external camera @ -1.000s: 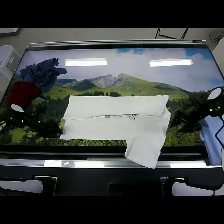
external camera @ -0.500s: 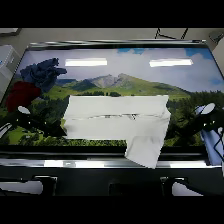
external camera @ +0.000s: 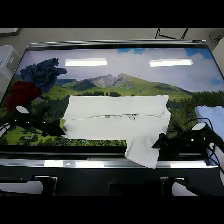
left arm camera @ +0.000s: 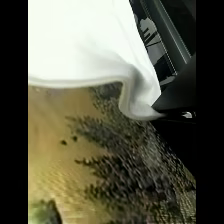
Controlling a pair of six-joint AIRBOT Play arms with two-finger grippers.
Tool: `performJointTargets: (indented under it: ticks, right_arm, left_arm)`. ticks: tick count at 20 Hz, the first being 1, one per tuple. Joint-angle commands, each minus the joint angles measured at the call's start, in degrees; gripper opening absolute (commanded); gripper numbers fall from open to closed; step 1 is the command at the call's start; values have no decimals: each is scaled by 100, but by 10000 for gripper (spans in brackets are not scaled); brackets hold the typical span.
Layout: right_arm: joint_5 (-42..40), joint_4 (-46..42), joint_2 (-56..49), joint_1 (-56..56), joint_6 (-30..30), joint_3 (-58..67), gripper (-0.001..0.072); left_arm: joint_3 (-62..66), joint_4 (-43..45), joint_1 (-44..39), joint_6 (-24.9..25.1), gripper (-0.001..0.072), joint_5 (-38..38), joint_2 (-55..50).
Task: Fold the clothes and pants, and hang the long-sleeved shirts on hangers.
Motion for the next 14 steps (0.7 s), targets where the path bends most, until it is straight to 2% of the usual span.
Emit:
performJointTargets:
  ticks: [1, 2, 4, 6, 8, 11, 13, 14]
  right_arm:
    - [-140, 83, 9, -2, -39, -273, 60]
    - [-140, 76, 33, -2, -74, -201, 35]
    - [-26, 74, 111, -2, -131, 297, 33]
    - [286, 76, 114, -2, -22, 1279, 33]
    - [262, 76, -17, 0, 186, 2409, 33]
    - [245, 55, -992, 267, 376, 4170, 33]
    - [46, 39, -1899, 608, 442, 5259, 35]
    - [-94, -17, -2317, 699, 664, 5727, 35]
  left_arm:
    - [0, -46, 13, 0, 22, -92, 17]
    - [0, -48, 35, 0, 22, -107, 42]
    - [101, -83, 85, 4, 22, -201, 157]
    - [461, -157, 153, -35, 22, -446, 291]
    - [1027, -155, 111, -332, 22, -520, 243]
    - [2068, -179, -116, -592, 22, -249, -295]
    - [3069, -179, -258, -846, 23, -293, -1003]
    - [3637, -184, -284, -1036, 23, -302, -1388]
